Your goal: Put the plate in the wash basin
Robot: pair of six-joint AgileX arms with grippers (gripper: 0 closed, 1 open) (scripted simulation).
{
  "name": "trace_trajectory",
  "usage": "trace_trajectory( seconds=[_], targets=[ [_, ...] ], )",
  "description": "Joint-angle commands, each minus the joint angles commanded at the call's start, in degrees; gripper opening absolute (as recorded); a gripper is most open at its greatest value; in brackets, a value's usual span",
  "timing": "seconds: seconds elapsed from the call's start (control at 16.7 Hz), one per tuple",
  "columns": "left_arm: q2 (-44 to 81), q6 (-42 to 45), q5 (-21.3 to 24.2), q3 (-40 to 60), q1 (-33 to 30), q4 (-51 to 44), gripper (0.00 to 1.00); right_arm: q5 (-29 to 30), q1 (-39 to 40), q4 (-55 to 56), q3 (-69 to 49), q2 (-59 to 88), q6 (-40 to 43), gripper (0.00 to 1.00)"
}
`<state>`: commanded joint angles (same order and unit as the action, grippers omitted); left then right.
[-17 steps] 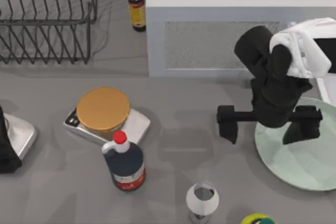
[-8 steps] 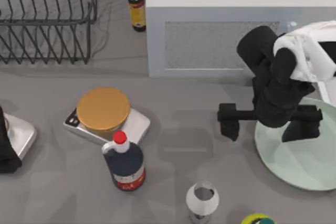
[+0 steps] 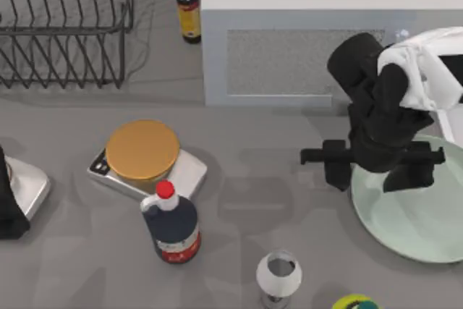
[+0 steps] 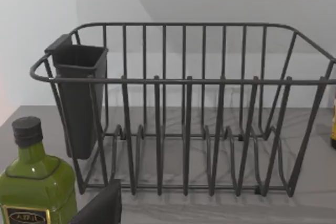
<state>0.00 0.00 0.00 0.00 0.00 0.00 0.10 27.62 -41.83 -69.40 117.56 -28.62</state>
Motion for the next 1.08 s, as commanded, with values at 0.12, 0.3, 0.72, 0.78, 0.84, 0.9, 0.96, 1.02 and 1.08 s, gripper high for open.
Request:
trace_trajectory(
  seconds=[0.12,0.3,0.72,0.78,0.84,0.9,0.96,1.02,1.08],
  targets=[
    [0.0,0.0,0.0,0.0,0.0,0.0,1.0,0.0,0.0,0.0,0.0,0.0,0.0,0.1],
    [0.0,0.0,0.0,0.0,0.0,0.0,1.0,0.0,0.0,0.0,0.0,0.0,0.0,0.0],
    [0.0,0.0,0.0,0.0,0.0,0.0,1.0,0.6,-0.8,0.2,-1.2,-4.3,0.3,0.0],
    [0.0,0.0,0.0,0.0,0.0,0.0,1.0,0.6,-0.8,0.1,-1.2,-4.4,0.3,0.0],
    [0.0,0.0,0.0,0.0,0.0,0.0,1.0,0.5,-0.9,-0.5,-1.4,-4.6,0.4,0.0],
    [0.0,0.0,0.0,0.0,0.0,0.0,1.0,0.5,-0.9,-1.8,-1.8,-4.9,0.5,0.0],
    [0.0,0.0,0.0,0.0,0.0,0.0,1.0,0.4,-1.1,-3.6,-2.3,-5.3,0.6,0.0],
    [0.0,0.0,0.0,0.0,0.0,0.0,1.0,0.4,-1.3,-6.0,-3.0,-5.7,0.8,0.0],
    [0.0,0.0,0.0,0.0,0.0,0.0,1.0,0.4,-1.7,-9.1,-4.1,-6.1,0.9,0.0]
  ],
)
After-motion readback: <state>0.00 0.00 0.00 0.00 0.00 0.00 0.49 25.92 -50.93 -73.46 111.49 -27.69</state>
